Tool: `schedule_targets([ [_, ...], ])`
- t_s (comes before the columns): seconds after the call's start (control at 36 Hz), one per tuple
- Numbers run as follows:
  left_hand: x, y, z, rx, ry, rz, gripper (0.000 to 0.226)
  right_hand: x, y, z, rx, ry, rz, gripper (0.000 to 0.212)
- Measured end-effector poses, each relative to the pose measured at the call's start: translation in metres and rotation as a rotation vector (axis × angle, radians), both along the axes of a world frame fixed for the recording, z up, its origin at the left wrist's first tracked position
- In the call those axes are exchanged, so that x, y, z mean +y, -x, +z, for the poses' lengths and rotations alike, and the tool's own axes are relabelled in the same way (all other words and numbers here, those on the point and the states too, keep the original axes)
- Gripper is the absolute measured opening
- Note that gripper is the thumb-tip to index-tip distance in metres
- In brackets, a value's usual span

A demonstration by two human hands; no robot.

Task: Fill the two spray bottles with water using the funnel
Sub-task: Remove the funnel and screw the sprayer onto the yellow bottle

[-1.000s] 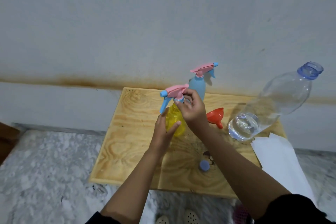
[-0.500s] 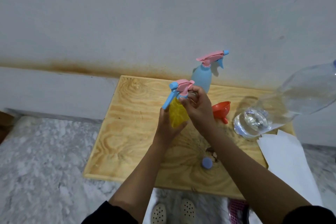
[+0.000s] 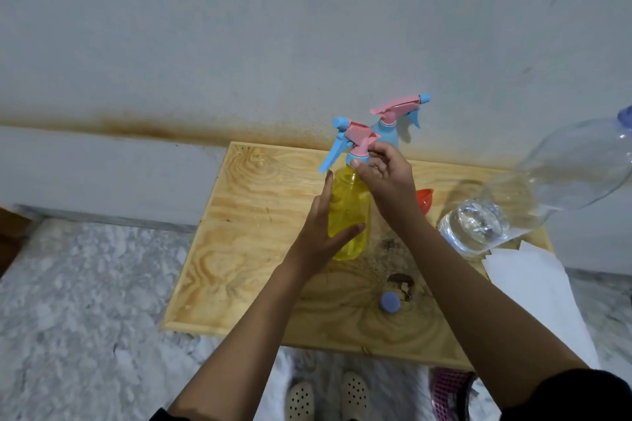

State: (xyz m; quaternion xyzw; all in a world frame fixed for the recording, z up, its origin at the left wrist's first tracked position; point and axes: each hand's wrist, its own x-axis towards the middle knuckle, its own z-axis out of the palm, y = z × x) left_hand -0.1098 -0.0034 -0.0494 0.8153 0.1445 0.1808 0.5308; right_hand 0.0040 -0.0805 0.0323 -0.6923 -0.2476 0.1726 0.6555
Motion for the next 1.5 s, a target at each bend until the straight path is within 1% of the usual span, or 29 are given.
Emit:
schedule_targets([
  [0.06,-0.002,0.001,0.008,0.023,0.004,-0.003,0.090,0.002,0.002,0.004,0.051,-0.035,-0.058,0.025],
  [0.14,-0.005,0.002,0.019,0.031,-0.002,0.003,0.090,0.006,0.009,0.009,0.060,-0.019,-0.134,0.030],
  [0.28,-0.007,0.002,0.035,0.021,0.040,0.025,0.089,0.008,0.019,0.016,0.115,-0.032,-0.015,0.016],
  [0.33,-0.007,0.004,0.040,0.017,0.053,0.024,0.088,0.007,0.021,0.019,0.146,-0.054,0.013,0.021],
  [0.42,-0.007,0.006,0.045,0.017,0.068,0.022,0.088,0.005,0.023,0.022,0.189,-0.106,-0.023,0.025],
  [0.47,-0.007,0.006,0.047,0.030,0.072,0.032,0.087,0.004,0.025,0.022,0.210,-0.148,-0.052,0.034],
  [0.53,-0.008,0.007,0.048,0.035,0.069,0.026,0.087,0.001,0.027,0.023,0.206,-0.142,-0.040,0.046],
  [0.56,-0.008,0.007,0.048,0.036,0.073,0.017,0.087,0.000,0.027,0.024,0.196,-0.123,-0.020,0.047],
  [0.61,-0.008,0.008,0.048,0.033,0.086,0.004,0.088,-0.001,0.027,0.024,0.177,-0.082,0.010,0.034],
  [0.67,-0.009,0.009,0.047,0.033,0.073,0.011,0.087,-0.001,0.028,0.022,0.194,-0.093,-0.017,0.020],
  [0.69,-0.010,0.009,0.048,0.034,0.063,0.017,0.086,-0.001,0.029,0.022,0.219,-0.118,-0.036,0.019],
  [0.75,-0.011,0.010,0.048,0.038,0.077,0.018,0.086,-0.003,0.032,0.025,0.244,-0.154,-0.035,0.028],
  [0.81,-0.011,0.010,0.047,0.042,0.104,0.007,0.088,-0.004,0.033,0.027,0.232,-0.143,-0.012,0.035],
  [0.97,-0.011,0.011,0.045,0.035,0.111,-0.007,0.088,-0.008,0.034,0.026,0.179,-0.134,-0.058,0.025],
  [1.06,-0.011,0.012,0.047,0.039,0.132,-0.016,0.088,-0.010,0.034,0.028,0.162,-0.093,-0.007,0.024],
  [1.11,-0.011,0.012,0.046,0.034,0.152,-0.019,0.088,-0.009,0.034,0.029,0.153,-0.080,-0.013,0.022],
  [1.22,-0.012,0.010,0.048,0.032,0.185,-0.019,0.090,-0.007,0.033,0.032,0.219,-0.112,-0.061,0.035],
  [1.31,-0.011,0.010,0.050,0.031,0.212,-0.014,0.092,-0.007,0.032,0.035,0.240,-0.073,-0.027,0.034],
  [1.39,-0.010,0.010,0.051,0.030,0.217,-0.009,0.092,-0.005,0.033,0.039,0.245,-0.080,-0.033,0.029],
  [1.44,-0.010,0.010,0.053,0.031,0.203,-0.011,0.092,-0.004,0.033,0.040,0.261,-0.077,-0.058,0.032],
  [1.5,-0.009,0.011,0.054,0.028,0.209,-0.018,0.091,-0.005,0.034,0.043,0.282,-0.070,-0.020,0.034],
])
